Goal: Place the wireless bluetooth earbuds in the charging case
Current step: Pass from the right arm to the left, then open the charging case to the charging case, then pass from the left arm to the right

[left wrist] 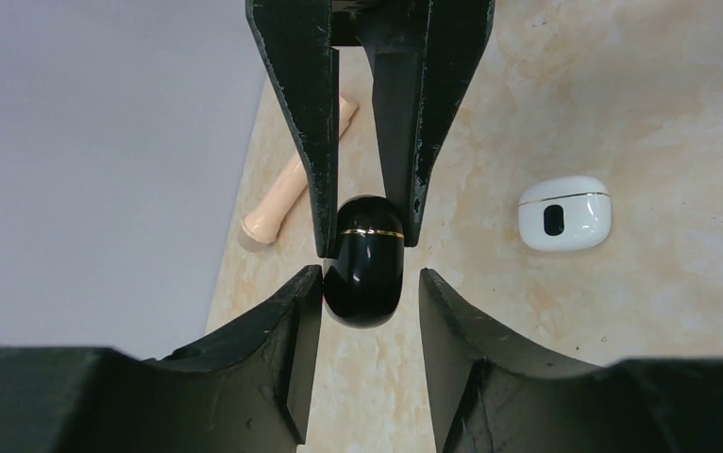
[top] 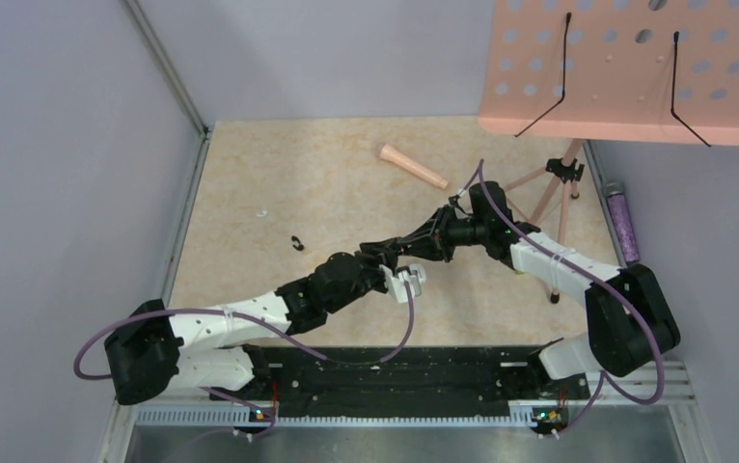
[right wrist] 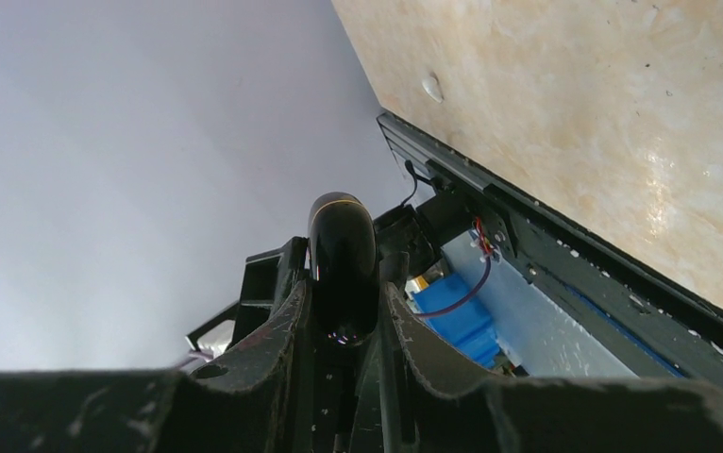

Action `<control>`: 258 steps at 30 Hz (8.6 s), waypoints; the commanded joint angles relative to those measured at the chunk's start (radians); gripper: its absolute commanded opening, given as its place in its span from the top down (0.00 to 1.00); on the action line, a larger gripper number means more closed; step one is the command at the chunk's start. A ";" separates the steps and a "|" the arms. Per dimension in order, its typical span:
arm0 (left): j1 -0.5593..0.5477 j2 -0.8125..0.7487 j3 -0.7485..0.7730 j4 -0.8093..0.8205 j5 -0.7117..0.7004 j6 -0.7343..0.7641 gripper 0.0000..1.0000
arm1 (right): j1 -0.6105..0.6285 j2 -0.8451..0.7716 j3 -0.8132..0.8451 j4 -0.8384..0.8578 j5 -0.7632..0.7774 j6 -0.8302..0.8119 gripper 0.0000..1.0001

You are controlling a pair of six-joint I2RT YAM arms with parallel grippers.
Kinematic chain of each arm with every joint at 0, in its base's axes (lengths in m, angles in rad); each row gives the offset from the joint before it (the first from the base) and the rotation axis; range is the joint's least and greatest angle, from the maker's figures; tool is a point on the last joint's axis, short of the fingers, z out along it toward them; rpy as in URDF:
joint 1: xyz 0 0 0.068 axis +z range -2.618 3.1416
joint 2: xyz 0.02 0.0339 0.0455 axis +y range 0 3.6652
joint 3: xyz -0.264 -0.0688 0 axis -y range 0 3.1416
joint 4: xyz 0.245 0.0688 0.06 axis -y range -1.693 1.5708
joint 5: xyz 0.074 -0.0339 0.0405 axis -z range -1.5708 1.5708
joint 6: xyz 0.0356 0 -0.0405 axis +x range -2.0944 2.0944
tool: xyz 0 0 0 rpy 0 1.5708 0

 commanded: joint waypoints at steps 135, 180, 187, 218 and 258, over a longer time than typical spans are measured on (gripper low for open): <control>0.560 0.257 0.619 -0.486 1.649 -1.259 1.00 | -0.029 -0.126 -0.294 1.571 -0.248 0.120 0.26; 0.553 0.253 0.676 -0.493 1.694 -1.324 1.00 | 0.076 0.008 -0.205 1.724 -0.161 0.201 0.27; 0.552 0.255 0.688 -0.497 1.697 -1.319 1.00 | 0.075 -0.007 -0.199 1.723 -0.144 0.206 0.38; 0.555 0.266 0.675 -0.497 1.680 -1.301 1.00 | 0.056 -0.043 -0.243 1.723 -0.159 0.207 0.61; 0.596 0.289 0.670 -0.520 1.562 -1.286 0.15 | -0.004 0.016 -0.348 1.710 -0.116 0.212 1.00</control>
